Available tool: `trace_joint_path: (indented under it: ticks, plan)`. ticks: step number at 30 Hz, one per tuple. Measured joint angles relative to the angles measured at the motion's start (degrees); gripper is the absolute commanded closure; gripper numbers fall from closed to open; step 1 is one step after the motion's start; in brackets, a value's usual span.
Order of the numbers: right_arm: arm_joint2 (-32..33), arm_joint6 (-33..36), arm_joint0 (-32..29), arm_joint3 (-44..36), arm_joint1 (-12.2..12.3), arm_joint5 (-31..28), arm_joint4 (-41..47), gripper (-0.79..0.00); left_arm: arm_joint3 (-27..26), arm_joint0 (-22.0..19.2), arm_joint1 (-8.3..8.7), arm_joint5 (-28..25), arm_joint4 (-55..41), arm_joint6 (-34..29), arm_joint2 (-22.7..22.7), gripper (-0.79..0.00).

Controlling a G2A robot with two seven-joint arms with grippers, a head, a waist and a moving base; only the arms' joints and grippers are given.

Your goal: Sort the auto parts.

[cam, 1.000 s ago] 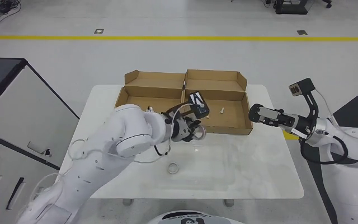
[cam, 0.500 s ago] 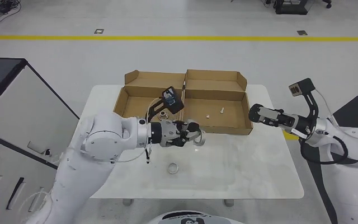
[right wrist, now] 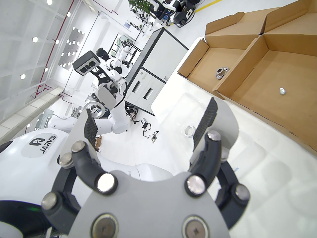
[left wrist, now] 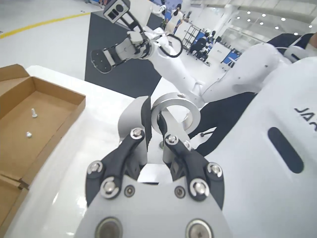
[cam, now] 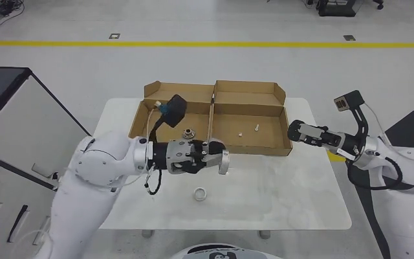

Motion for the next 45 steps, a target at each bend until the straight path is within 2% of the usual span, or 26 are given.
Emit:
trace_joint_path:
  ticks: [12, 20, 25, 35, 45]
  plan:
    - [0.0, 0.0, 0.0, 0.0, 0.0, 0.0, 0.0, -0.785, 1.32, 3.09, 0.32, -5.69, -20.45, 0.89, -1.78, 0.0]
    - [0.0, 0.0, 0.0, 0.0, 0.0, 0.0, 0.0, -0.785, 1.7, 5.4, 0.6, -8.71, -34.25, -1.39, -4.78, 0.0]
    - [0.0, 0.0, 0.0, 0.0, 0.0, 0.0, 0.0, -0.785, 2.18, 6.6, 0.7, -9.77, -43.69, -5.44, -6.64, 0.0]
    - [0.0, 0.0, 0.0, 0.0, 0.0, 0.0, 0.0, -0.785, 2.98, 7.93, 0.73, -9.64, -44.71, -8.18, -9.01, 0.0]
    - [0.0, 0.0, 0.0, 0.0, 0.0, 0.0, 0.0, -0.785, 3.46, 7.68, 0.79, -6.08, -34.53, -4.88, -9.74, 0.0]
